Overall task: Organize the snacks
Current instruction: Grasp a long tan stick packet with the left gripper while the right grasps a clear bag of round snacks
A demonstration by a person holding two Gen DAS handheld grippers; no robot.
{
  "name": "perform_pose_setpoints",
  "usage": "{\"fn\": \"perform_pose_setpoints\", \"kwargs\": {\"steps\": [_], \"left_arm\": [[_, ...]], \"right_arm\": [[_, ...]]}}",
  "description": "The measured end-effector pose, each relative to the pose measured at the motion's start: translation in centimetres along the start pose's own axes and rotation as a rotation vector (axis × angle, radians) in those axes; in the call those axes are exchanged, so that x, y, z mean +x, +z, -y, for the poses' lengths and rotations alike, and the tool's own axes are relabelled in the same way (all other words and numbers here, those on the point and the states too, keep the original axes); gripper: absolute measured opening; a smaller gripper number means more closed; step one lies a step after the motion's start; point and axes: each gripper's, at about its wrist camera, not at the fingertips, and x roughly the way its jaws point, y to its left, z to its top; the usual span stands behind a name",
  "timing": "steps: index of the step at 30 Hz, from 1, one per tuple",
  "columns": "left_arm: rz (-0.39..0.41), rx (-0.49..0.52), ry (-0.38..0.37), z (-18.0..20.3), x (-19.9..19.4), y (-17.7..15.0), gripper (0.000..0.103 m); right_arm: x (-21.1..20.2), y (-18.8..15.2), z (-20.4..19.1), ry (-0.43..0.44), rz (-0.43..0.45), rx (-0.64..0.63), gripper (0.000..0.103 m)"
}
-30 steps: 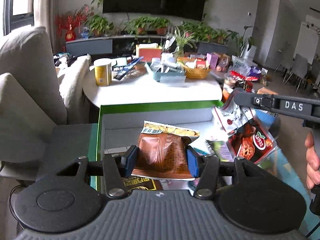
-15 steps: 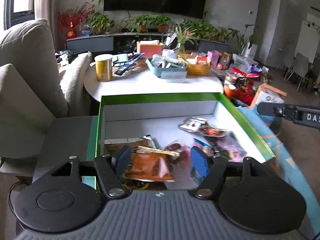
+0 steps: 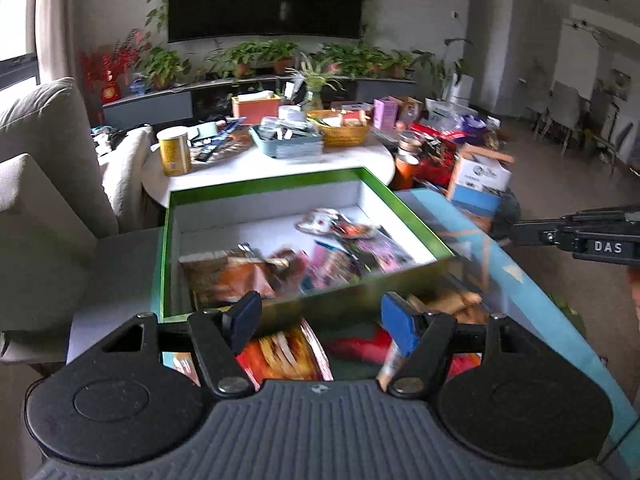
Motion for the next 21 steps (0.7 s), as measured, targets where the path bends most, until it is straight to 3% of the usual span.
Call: {"fn": "perform_pose_setpoints", "kwargs": {"steps": [8, 17, 21], "left_arm": [[-0.062, 0.043, -0.02, 2.3, -0.9, -3.5, 0.064], [-0.124, 0.098, -0.039, 4.1, 0.6, -5.7, 0.064], [-0.125, 0.159, -0.05, 5.5, 1.8, -5.3, 0.064]], "right_arm": [[-1.2, -3.6, 0.8, -0.009, -0.054, 0.005, 0.023], [0.2, -6.1, 1.7, 0.006, -0.104, 0.03, 0.023], [1.0, -6.7, 2.2, -0.004, -0.109, 0.032, 0.031]]}}
